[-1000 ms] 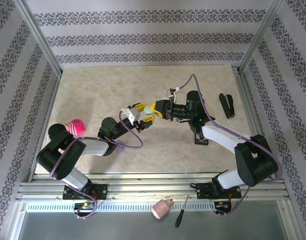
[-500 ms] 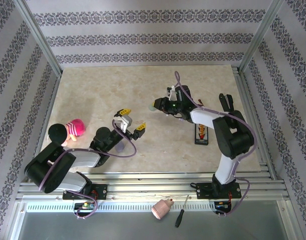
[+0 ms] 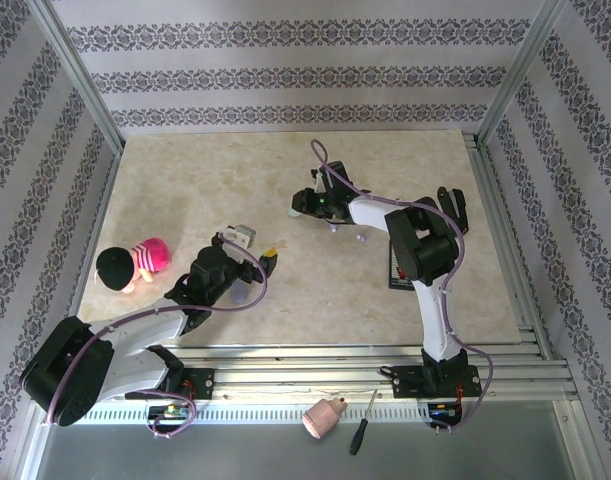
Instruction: Insert the wireless bluetooth earbuds into the charging case
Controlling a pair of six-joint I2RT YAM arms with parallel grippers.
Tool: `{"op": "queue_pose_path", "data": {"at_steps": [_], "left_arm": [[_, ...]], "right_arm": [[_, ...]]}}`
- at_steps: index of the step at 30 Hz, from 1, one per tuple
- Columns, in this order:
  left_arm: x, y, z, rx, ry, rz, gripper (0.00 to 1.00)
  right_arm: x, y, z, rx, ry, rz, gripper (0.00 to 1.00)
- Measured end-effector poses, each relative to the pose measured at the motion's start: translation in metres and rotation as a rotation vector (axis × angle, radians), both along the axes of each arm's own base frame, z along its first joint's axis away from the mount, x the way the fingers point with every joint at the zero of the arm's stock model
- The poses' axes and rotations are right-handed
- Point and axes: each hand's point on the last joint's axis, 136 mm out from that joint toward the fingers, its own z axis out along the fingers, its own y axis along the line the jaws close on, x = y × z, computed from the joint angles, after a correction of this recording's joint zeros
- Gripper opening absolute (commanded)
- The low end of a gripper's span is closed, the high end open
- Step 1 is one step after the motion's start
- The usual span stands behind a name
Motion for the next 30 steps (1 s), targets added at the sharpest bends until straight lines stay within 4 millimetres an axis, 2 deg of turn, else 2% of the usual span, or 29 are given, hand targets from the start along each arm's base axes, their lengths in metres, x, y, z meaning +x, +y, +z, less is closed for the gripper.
{"op": "queue_pose_path", "data": {"at_steps": [2, 6, 10, 13, 15, 18, 21, 24, 30], "left_arm": [[0.0, 0.005, -0.01, 0.014, 0.074, 0.036, 0.99], [-0.002, 0.014, -0.021, 0.022, 0.19, 0.11, 1.0], [-0.014, 0.025, -0.038, 0.028, 0.311, 0.177, 1.0], [-0.026, 0.036, -0.051, 0.048, 0.415, 0.236, 1.0], [-0.033, 0.042, -0.054, 0.052, 0.471, 0.274, 0.99], [-0.04, 0.047, -0.055, 0.027, 0.527, 0.325, 1.0], [-0.048, 0.052, -0.06, -0.005, 0.578, 0.373, 0.99], [-0.057, 0.052, -0.066, -0.026, 0.635, 0.389, 1.0], [-0.076, 0.054, -0.079, -0.055, 0.747, 0.433, 0.99]], "right_arm": [[0.004, -0.004, 0.0, -0.037, -0.012, -0.008, 0.42], [0.003, -0.012, -0.007, -0.104, -0.018, -0.003, 0.61], [-0.003, -0.02, -0.007, -0.162, -0.042, 0.018, 0.75], [-0.014, -0.03, 0.01, -0.196, -0.086, 0.038, 0.83], [-0.023, -0.035, 0.032, -0.204, -0.138, 0.053, 0.88], [-0.034, -0.043, 0.063, -0.205, -0.228, 0.059, 0.93], [-0.046, -0.051, 0.082, -0.208, -0.304, 0.059, 0.98], [-0.058, -0.061, 0.082, -0.23, -0.332, 0.054, 0.98], [-0.078, -0.078, 0.067, -0.282, -0.332, 0.052, 0.98]]}}
